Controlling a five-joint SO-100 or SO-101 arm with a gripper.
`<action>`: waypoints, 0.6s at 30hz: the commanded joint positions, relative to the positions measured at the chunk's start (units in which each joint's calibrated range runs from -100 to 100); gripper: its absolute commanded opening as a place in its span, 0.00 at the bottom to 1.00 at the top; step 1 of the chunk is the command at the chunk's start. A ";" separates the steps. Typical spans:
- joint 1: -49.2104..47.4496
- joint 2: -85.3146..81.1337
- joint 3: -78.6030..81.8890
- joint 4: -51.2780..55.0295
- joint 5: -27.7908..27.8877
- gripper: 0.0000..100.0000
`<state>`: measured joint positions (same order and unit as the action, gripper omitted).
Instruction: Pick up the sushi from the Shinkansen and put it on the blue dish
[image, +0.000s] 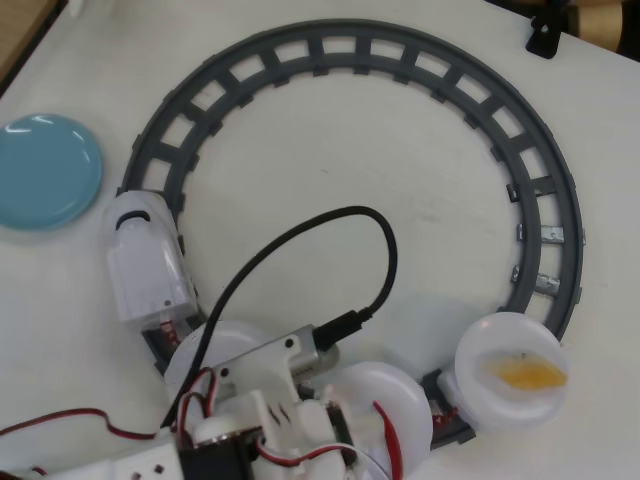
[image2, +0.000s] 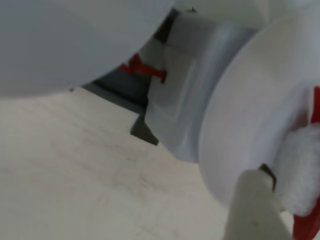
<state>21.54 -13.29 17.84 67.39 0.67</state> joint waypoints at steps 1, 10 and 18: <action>0.73 3.04 -7.65 -0.26 0.84 0.26; 0.56 4.12 -9.27 -0.35 0.37 0.27; 0.47 3.29 -5.40 -0.35 -0.78 0.26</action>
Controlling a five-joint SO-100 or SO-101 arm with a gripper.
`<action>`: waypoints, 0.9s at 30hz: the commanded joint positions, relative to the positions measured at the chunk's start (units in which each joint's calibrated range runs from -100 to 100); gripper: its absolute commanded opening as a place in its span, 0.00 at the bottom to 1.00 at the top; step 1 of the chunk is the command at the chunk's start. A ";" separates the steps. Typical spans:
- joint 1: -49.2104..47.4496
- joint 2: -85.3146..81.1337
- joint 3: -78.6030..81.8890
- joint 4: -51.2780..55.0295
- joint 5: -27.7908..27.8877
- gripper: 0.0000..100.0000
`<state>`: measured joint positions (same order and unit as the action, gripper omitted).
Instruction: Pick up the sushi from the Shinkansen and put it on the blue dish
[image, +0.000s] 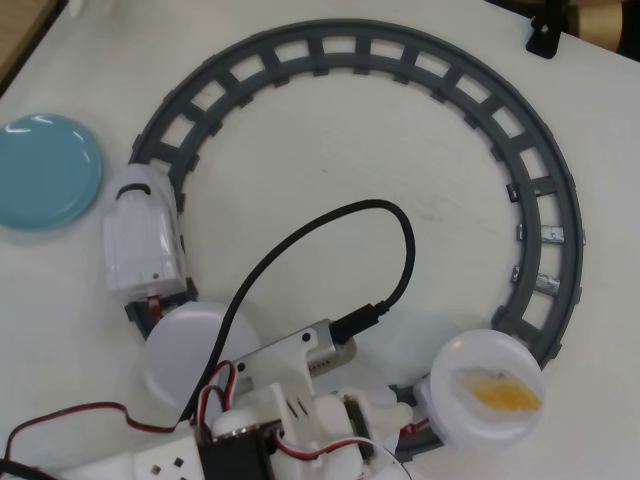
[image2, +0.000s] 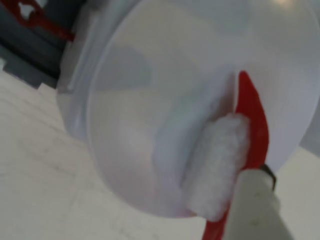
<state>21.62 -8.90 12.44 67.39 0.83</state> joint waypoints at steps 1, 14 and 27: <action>0.39 -1.10 0.45 -0.26 -0.98 0.26; -4.72 -7.98 2.16 8.15 -2.66 0.26; -6.65 -14.20 11.63 5.68 -3.60 0.26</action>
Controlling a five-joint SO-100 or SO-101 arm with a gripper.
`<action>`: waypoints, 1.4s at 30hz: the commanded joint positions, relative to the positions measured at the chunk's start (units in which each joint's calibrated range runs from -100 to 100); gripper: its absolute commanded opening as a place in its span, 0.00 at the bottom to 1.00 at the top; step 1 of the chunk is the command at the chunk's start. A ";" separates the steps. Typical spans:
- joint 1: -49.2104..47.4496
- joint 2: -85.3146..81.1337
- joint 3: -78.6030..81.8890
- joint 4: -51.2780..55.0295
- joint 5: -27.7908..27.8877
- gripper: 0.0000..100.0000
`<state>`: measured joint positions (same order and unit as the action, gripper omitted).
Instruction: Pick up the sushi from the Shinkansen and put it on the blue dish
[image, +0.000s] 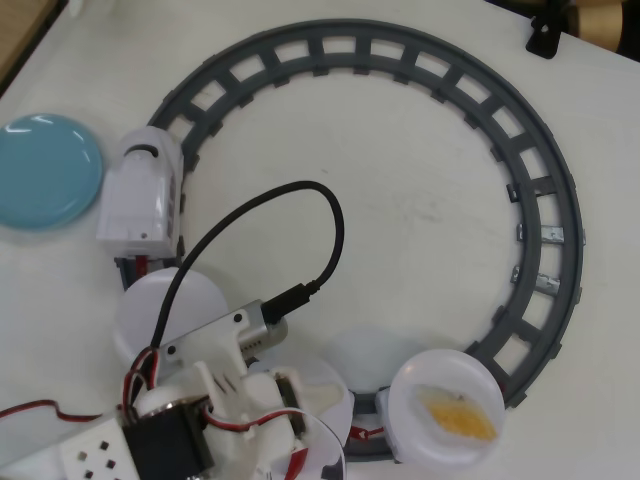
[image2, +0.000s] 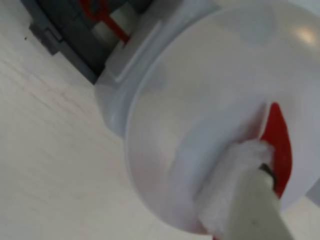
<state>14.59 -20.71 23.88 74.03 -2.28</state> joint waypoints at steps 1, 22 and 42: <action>0.38 -2.39 0.56 -0.79 -0.55 0.26; -3.06 -3.22 5.34 2.10 -0.13 0.26; -11.51 -3.22 10.12 1.93 1.33 0.26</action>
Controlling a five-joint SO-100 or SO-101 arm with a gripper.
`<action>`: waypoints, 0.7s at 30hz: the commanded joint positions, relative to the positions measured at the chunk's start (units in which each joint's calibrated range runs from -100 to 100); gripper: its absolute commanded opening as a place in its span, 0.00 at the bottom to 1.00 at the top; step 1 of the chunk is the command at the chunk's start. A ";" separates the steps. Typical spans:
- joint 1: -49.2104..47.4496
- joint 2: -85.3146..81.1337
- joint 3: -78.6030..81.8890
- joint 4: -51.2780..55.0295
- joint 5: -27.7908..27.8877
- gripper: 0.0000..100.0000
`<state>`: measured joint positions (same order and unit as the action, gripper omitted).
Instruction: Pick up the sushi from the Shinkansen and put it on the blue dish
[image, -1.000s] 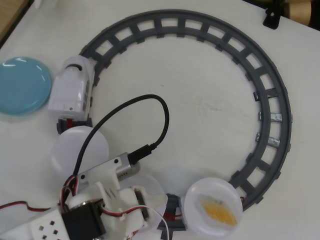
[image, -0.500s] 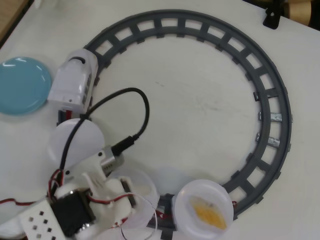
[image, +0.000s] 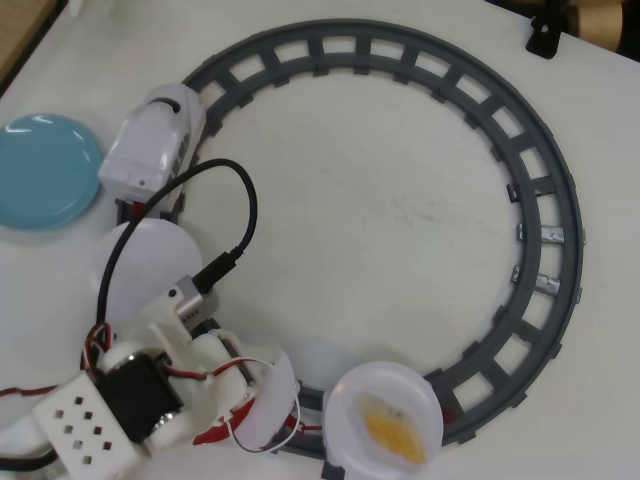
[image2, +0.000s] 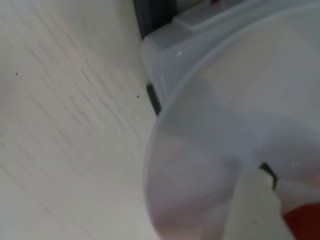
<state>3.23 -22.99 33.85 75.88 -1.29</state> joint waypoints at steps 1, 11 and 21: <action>-0.24 -0.95 0.05 -0.17 0.46 0.26; -2.17 -0.95 -0.04 -0.94 2.39 0.26; -5.61 -0.95 1.04 -3.82 2.50 0.24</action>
<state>-0.04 -22.99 35.13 73.28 0.83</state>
